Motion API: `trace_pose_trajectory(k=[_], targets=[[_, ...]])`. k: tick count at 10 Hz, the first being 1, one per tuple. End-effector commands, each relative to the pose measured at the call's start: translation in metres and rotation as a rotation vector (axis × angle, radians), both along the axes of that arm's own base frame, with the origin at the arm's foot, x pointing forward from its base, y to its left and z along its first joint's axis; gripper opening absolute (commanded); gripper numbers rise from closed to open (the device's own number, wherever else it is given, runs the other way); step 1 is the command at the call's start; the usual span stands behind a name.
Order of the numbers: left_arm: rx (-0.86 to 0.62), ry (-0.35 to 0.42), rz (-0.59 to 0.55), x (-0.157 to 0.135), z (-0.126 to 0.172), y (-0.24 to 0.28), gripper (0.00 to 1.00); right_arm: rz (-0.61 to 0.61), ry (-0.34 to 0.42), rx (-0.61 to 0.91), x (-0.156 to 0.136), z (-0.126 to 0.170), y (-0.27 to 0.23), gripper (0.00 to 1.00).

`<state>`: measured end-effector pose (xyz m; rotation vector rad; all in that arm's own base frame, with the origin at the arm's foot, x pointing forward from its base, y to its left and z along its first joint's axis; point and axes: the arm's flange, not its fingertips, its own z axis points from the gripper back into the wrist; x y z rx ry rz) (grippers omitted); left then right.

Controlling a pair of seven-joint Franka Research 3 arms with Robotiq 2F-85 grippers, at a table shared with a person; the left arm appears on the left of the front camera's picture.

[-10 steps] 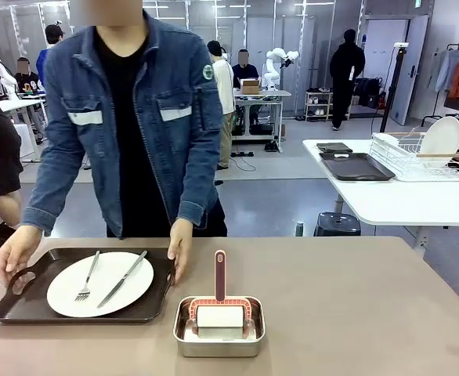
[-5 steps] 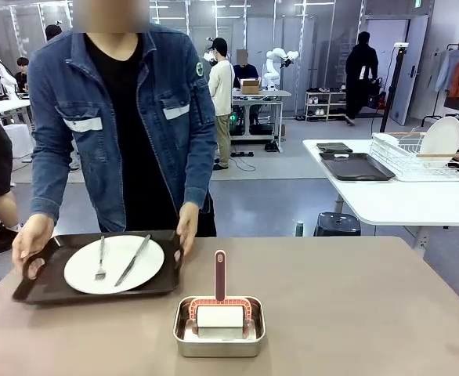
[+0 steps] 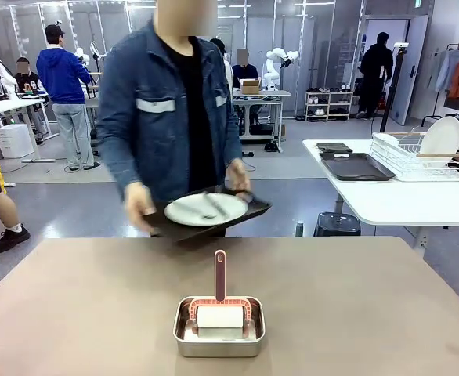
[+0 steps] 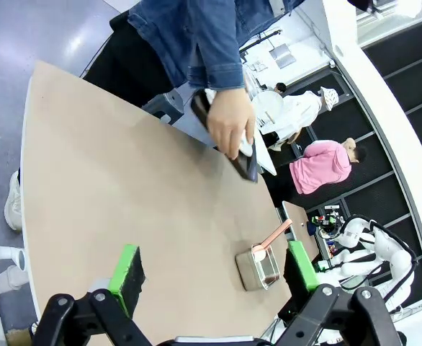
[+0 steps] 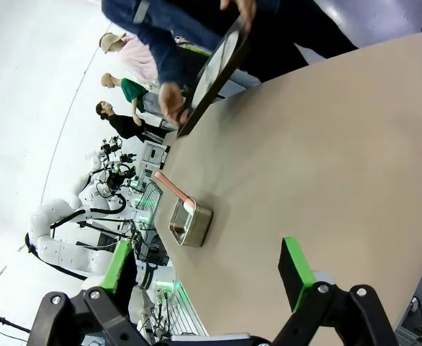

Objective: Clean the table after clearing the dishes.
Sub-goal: When the right (or left) Handle tray is removed, use the right hand (or left hand) to clean the right (or left) side of the table with the Lint Roller.

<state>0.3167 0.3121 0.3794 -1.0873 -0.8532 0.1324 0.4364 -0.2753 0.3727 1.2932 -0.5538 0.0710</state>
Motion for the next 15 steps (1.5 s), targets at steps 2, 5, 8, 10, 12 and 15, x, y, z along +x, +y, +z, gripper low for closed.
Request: trace_pose_trajectory(k=[2,5,8,10,12,15], targets=[[0.086,-0.064,-0.045,0.01,0.02,-0.029,1.0,-0.005,0.002,-0.01,-0.005,0.002,0.004,1.0],[0.196,-0.086,-0.158,0.032,0.04,-0.104,1.0,-0.005,0.002,-0.01,-0.005,0.002,0.004,1.0],[0.277,-0.144,-0.267,0.051,0.053,-0.202,1.0,-0.005,0.002,-0.01,-0.005,0.002,0.004,1.0],[0.325,-0.186,-0.363,0.062,0.053,-0.281,1.0,-0.005,0.002,-0.01,-0.005,0.002,0.004,1.0],[0.36,-0.241,-0.467,0.069,0.06,-0.349,1.0,-0.005,0.002,-0.01,-0.005,0.002,0.004,1.0],[0.559,-0.291,-0.671,0.092,0.09,-0.422,1.0,-0.005,0.002,-0.01,-0.005,0.002,0.004,1.0]])
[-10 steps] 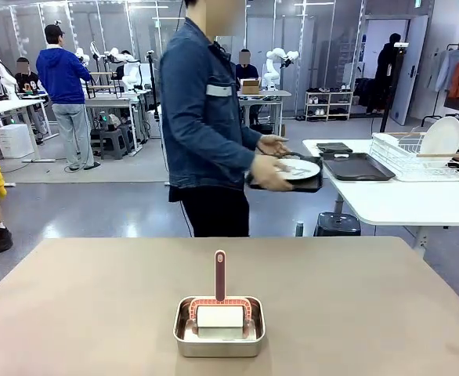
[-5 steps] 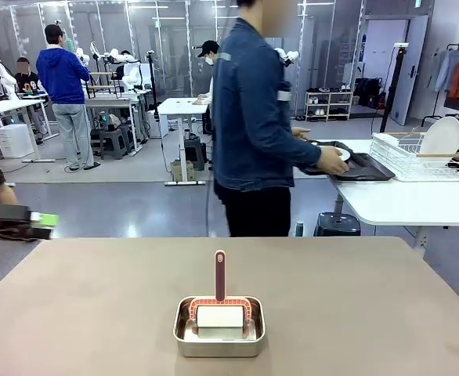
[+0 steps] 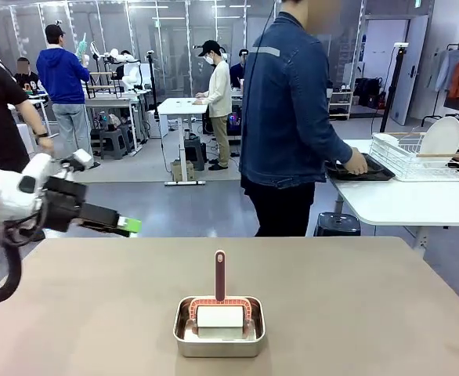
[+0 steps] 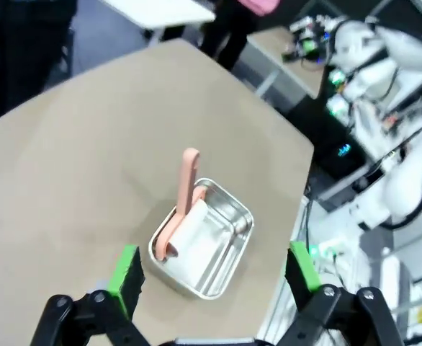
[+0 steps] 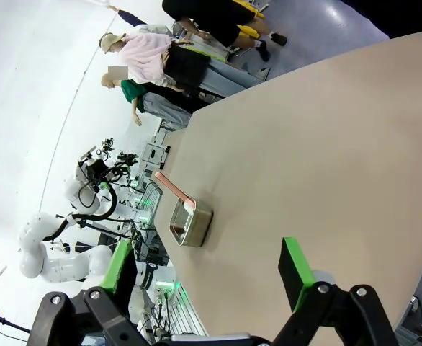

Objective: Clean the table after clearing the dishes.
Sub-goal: When the right (or left) Handle tray is removed, use the right hand (or left hand) to clean the right (or left) side of the table with the Lint Roller.

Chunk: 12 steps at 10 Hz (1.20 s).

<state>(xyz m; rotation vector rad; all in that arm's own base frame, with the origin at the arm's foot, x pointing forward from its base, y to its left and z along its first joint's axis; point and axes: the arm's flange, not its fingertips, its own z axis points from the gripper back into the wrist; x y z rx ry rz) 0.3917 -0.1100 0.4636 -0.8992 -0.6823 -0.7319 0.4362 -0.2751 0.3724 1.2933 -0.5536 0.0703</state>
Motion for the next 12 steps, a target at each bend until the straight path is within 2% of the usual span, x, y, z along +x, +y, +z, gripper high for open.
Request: trace_pose_trajectory(k=[1,4,5,7,8,9,12], targets=[[0.15,-0.062,-0.07,0.023,0.014,-0.016,1.0,-0.004,0.001,-0.01,-0.005,0.002,0.004,1.0],[0.351,-0.084,-0.256,0.034,0.036,-0.08,1.0,-0.004,0.001,-0.01,-0.005,0.002,0.004,1.0],[0.479,-0.116,-0.338,0.038,0.039,-0.096,1.0,-0.004,0.001,-0.01,-0.005,0.002,0.004,1.0],[0.586,-0.101,-0.414,0.038,0.034,-0.108,1.0,-0.004,0.001,-0.01,-0.005,0.002,0.004,1.0],[0.592,-0.102,-0.408,0.039,0.034,-0.108,1.0,-0.004,0.001,-0.01,-0.005,0.002,0.004,1.0],[0.535,-0.103,-0.398,0.031,0.03,-0.11,1.0,-0.004,0.001,-0.01,-0.005,0.002,0.004,1.0],[0.535,-0.103,-0.398,0.031,0.03,-0.11,1.0,-0.004,0.001,-0.01,-0.005,0.002,0.004,1.0]])
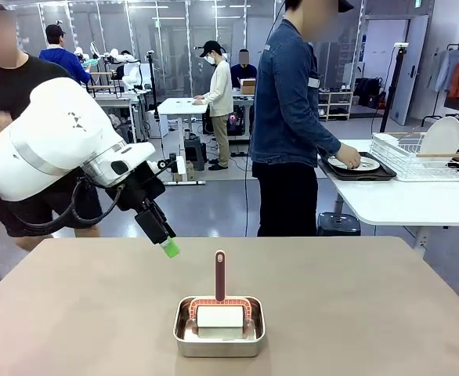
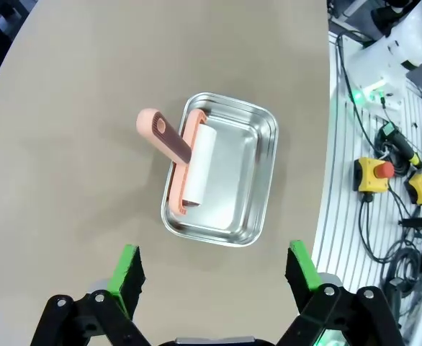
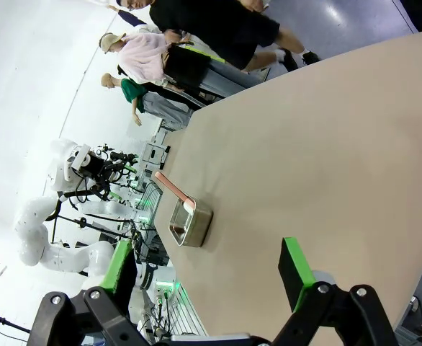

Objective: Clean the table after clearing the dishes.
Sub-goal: When the right (or left) Handle tray is removed, use the right hand (or left hand) to clean the right (or left) side of the table with the Lint Roller.

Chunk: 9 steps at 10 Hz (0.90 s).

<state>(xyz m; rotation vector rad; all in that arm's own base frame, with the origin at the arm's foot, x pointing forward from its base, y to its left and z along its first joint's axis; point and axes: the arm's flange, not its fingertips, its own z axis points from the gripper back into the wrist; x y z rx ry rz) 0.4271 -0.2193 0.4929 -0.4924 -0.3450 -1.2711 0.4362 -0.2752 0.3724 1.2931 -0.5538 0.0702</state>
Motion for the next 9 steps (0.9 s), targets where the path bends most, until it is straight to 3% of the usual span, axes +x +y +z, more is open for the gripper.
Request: trace_pose_trajectory(k=[1,4,6,9], targets=[[-0.021,-0.002,0.017,-0.004,0.001,-0.001,1.0,-0.004,0.001,-0.01,-0.005,0.002,0.004,1.0],[-0.002,0.0,0.0,0.0,0.0,0.0,1.0,-0.004,0.001,-0.01,-0.005,0.002,0.004,1.0],[0.178,-0.13,-0.139,0.012,0.037,-0.021,1.0,-0.004,0.001,-0.01,-0.005,0.002,0.004,1.0],[0.346,-0.124,-0.249,0.038,0.054,-0.07,1.0,-0.004,0.001,-0.01,-0.005,0.002,0.004,1.0]])
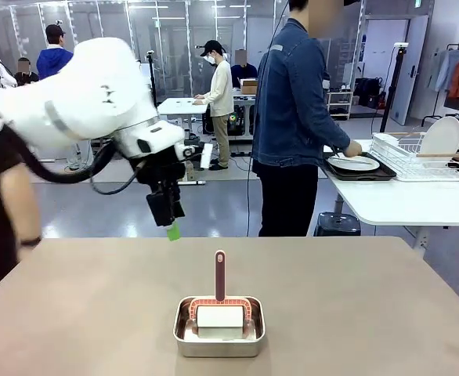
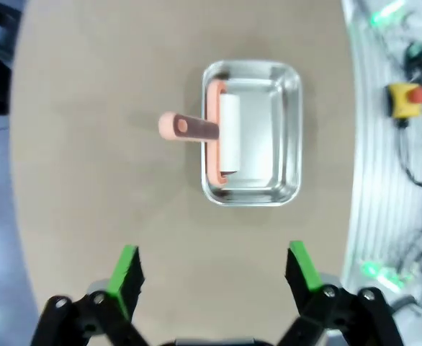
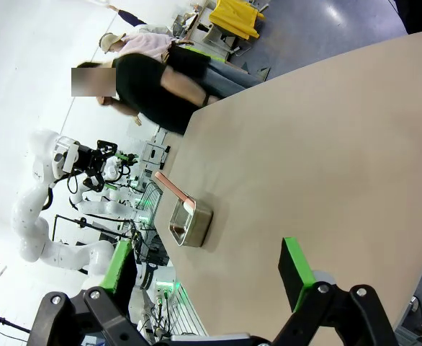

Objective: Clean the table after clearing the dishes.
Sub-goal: When the right (or left) Handle tray is removed, use the right hand (or left hand) to clean the right (or left) side of the table with the Lint Roller.

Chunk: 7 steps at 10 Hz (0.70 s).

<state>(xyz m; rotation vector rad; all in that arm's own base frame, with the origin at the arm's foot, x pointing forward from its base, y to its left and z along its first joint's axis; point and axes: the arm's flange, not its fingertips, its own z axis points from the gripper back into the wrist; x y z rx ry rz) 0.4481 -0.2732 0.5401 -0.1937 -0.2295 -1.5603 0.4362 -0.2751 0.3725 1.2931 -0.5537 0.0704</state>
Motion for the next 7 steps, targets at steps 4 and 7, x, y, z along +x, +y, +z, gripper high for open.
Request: trace_pose_trajectory(k=[4,7], targets=[[0.172,0.097,-0.05,0.04,-0.009,-0.069,1.0,-0.004,0.001,-0.01,-0.005,0.002,0.004,1.0],[0.25,0.165,0.026,0.043,-0.032,-0.089,1.0,-0.004,0.001,-0.01,-0.005,0.002,0.004,1.0]])
